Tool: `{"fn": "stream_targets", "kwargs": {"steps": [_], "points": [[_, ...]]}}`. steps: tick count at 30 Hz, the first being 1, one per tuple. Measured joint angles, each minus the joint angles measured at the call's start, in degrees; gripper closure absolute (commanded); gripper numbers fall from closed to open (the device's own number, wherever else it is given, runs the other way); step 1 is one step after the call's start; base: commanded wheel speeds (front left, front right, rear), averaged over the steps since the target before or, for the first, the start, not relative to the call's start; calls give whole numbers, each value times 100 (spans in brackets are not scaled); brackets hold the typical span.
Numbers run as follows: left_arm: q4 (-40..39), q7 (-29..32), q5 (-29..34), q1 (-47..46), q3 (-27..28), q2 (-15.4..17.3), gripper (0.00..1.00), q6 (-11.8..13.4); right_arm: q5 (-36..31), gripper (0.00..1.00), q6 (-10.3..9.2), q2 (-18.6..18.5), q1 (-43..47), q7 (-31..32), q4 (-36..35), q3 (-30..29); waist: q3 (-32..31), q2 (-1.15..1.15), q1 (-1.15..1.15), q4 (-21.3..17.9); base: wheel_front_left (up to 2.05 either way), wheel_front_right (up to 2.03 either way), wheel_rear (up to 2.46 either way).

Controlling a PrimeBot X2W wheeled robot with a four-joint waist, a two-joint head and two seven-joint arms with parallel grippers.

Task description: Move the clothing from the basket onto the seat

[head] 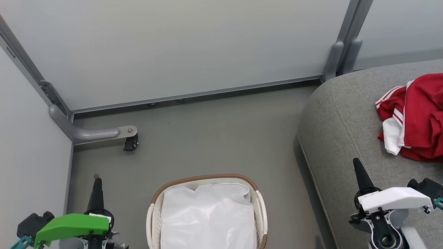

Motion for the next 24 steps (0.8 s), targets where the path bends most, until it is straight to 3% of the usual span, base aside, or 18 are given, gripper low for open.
{"fn": "stream_targets", "kwargs": {"steps": [24], "points": [[-172, 333, -1202, -88, 104, 5, 100, 0, 1282, 100, -1, -9, 46, 338, -187, -140, -65, 0, 0, 23, 0, 0, 0]]}}
